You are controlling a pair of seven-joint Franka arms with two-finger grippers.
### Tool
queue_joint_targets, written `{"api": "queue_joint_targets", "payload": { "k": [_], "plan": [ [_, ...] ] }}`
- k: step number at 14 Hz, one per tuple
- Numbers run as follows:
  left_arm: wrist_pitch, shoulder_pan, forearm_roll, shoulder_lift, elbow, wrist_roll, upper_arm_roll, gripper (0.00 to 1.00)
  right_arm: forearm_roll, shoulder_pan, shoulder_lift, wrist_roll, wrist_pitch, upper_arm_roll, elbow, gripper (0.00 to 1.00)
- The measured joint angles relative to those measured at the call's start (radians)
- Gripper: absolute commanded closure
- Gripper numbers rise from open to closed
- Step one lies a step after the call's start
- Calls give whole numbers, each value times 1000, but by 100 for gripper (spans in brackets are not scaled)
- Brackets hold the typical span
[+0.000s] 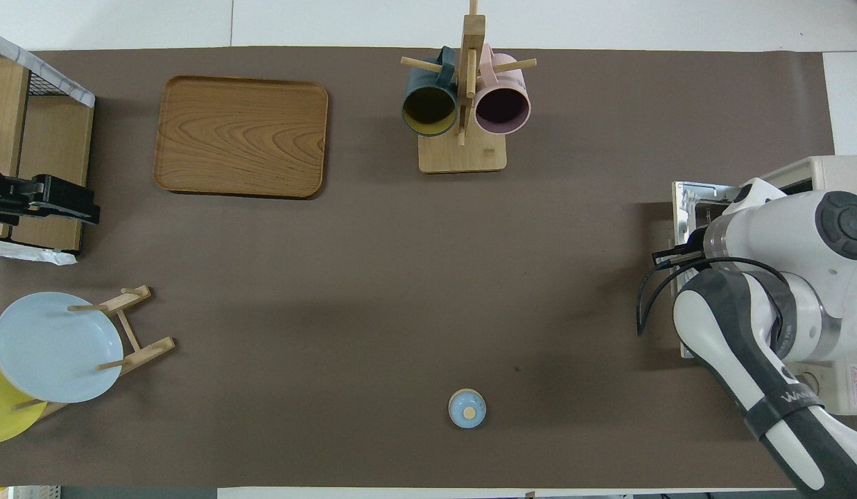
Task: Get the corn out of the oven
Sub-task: 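Pull the oven door open with the right gripper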
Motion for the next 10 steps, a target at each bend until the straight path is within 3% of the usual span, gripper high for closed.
{"api": "queue_joint_targets", "payload": {
  "k": [4, 8, 10],
  "plan": [
    [0, 0, 0, 0, -1, 0, 0, 0, 13, 10, 69, 1, 59, -4, -6, 100],
    [0, 0, 0, 0, -1, 0, 0, 0, 36, 26, 71, 27, 61, -20, 1, 100],
    [0, 0, 0, -1, -1, 0, 0, 0, 57, 41, 68, 27, 35, -24, 29, 82]
  ]
}}
